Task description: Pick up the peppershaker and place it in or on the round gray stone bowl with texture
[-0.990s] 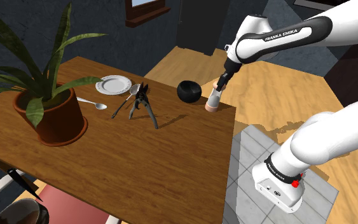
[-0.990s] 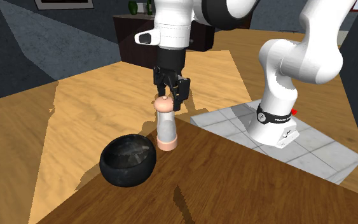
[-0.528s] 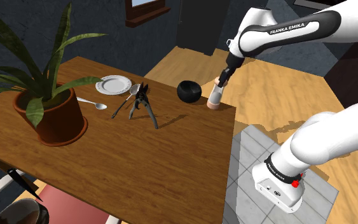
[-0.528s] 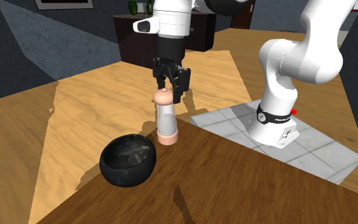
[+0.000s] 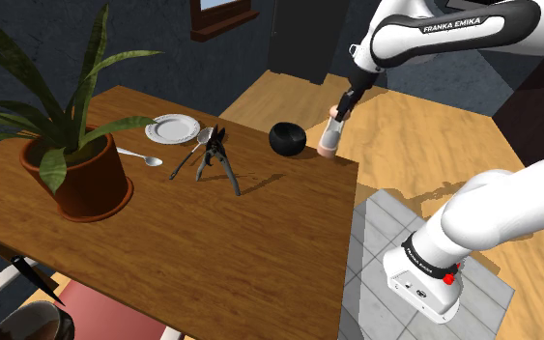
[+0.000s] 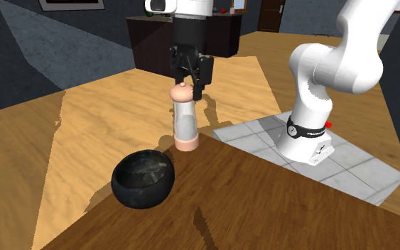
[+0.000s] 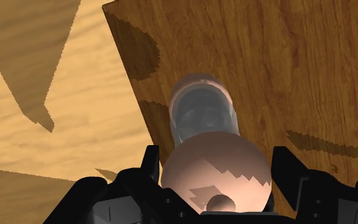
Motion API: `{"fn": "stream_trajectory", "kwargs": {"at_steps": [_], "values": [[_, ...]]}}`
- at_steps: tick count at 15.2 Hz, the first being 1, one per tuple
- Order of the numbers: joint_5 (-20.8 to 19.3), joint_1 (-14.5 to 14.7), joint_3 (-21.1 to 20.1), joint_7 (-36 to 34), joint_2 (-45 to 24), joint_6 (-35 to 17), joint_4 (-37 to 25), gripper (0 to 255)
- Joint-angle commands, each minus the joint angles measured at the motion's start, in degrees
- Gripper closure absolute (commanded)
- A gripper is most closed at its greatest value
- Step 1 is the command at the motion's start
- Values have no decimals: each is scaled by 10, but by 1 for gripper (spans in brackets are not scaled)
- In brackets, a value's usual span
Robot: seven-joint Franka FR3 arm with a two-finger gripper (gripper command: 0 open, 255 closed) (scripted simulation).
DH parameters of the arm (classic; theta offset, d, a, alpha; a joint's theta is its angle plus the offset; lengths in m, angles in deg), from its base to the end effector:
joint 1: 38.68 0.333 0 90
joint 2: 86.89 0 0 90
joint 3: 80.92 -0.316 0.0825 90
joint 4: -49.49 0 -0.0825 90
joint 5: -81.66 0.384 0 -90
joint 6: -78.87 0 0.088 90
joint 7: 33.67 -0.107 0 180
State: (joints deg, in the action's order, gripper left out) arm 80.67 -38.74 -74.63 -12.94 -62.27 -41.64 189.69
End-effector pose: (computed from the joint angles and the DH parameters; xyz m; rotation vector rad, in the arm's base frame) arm 0.4197 -0.0493 0.4631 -3.1003 -0.4166 -0.1388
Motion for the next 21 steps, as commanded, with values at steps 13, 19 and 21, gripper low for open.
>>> {"fn": "stream_trajectory", "kwargs": {"at_steps": [13,19,21], "values": [[0,1,-5,-4,19,113,-93,255],[1,2,-6,-5,20,155,-135,255],[7,8,-15,-17,-17,165,-181,255]]}}
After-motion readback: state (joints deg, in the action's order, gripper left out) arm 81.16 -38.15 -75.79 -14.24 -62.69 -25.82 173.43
